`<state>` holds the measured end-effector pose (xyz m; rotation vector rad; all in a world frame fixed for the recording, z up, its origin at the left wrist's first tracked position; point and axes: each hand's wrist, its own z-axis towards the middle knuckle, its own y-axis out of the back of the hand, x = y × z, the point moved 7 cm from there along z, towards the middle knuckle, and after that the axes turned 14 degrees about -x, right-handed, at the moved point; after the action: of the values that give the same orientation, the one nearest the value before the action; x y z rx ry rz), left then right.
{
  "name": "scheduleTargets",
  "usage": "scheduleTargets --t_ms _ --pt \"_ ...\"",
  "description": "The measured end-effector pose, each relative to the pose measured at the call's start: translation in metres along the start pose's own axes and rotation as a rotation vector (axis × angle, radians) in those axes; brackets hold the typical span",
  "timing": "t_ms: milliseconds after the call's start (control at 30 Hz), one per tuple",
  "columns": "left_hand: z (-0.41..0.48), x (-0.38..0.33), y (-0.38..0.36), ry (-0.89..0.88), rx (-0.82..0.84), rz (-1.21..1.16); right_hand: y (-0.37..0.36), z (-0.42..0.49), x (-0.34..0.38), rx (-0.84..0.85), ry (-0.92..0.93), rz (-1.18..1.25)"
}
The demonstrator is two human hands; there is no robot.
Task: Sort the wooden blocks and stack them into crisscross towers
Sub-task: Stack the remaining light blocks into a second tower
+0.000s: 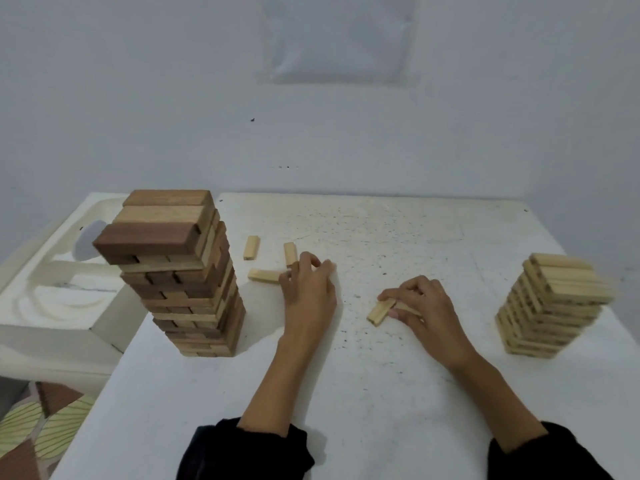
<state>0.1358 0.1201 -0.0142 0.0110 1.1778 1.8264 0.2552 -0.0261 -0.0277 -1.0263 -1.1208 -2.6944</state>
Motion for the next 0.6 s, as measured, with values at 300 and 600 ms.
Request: scheduleTargets --t_ms 300,600 --pt "-0.016 -0.041 -0.007 -0.097 0.275 -0.288 0.029 -0.011 -0.021 -0.073 -0.263 -0.12" --pt "-0.017 -0.03 -0.012 -0.157 0.583 -0.378 0.029 -0.017 -0.01 0.127 -0.283 0.126"
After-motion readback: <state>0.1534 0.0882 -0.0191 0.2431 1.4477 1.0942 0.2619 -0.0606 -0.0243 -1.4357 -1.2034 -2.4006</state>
